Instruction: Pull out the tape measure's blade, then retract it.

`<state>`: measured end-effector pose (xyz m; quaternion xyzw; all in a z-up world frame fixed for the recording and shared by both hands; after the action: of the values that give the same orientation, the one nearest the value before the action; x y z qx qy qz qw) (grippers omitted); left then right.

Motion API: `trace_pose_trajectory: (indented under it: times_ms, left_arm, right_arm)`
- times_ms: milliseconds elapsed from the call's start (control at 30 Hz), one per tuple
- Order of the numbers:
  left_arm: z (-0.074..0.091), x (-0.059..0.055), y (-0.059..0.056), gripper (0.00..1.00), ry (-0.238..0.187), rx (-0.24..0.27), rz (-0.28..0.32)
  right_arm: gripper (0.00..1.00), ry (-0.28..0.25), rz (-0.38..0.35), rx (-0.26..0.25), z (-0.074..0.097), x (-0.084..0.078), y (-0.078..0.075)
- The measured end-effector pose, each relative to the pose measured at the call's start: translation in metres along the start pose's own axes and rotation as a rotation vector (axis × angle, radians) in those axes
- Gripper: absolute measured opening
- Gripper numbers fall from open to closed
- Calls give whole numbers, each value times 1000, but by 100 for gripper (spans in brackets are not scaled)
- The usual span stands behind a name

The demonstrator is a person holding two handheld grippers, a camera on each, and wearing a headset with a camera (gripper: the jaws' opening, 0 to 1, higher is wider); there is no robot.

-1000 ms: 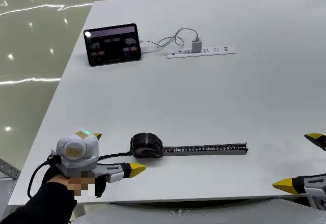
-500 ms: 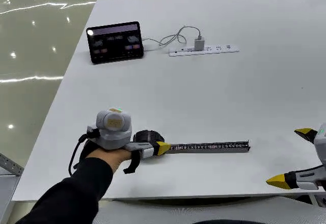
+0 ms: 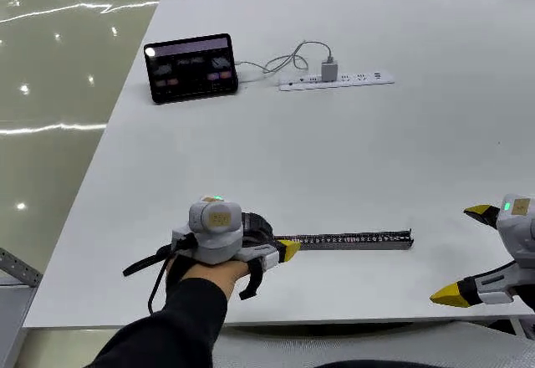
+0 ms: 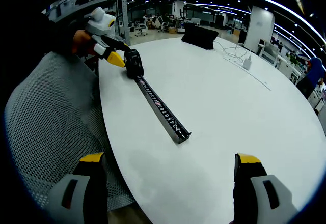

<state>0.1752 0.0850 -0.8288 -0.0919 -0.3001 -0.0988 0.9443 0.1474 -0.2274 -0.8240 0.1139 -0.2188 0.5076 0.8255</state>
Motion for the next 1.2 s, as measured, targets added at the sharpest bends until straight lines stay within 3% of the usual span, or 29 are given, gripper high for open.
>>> trace_pose_trajectory:
  times_ms: [200, 267, 333, 433, 567, 767, 933, 1100, 1200]
  left_arm:
    - [-5, 0, -3, 100, -1, -2, -27]
    - [-7, 2, 0, 100, -13, 1, -26]
    - [-12, -2, 1, 100, 2, -5, -3]
    - [-15, -5, 2, 100, 14, 13, -47]
    - [-15, -1, 1, 100, -12, 5, -42]
    - [-16, -5, 2, 100, 8, -4, -16]
    - [-16, -4, 3, 100, 2, 3, -23]
    - [-17, -3, 5, 100, 1, 10, -11]
    - [-14, 2, 9, 100, -33, 25, -6]
  right_arm:
    - [98, 23, 93, 2, -6, 11, -7]
    - [95, 31, 138, 21, -9, 15, -9]
    - [91, 53, 163, 49, -16, 17, -11]
    - [88, 81, 214, 81, -26, 22, -12]
    - [87, 148, 277, 136, -42, 25, -12]
    - [81, 255, 400, 180, -61, 23, -14]
    - [70, 275, 404, 207, -68, 26, -14]
    - [49, 296, 440, 221, -70, 25, -17]
    - [38, 299, 455, 214, -70, 26, -19]
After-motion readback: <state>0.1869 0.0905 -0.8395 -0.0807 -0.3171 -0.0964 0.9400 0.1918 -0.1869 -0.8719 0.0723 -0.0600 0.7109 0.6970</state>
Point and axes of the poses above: the centre of the closed fingertips' face, and the gripper's own axes: z roughly backward along the fingers, y roughly to its left, x roughly out of its top, the point moved 3 cm from there along z, roughly backward along the fingers, and after that the axes turned 13 degrees about y, right-handed, at the moved point
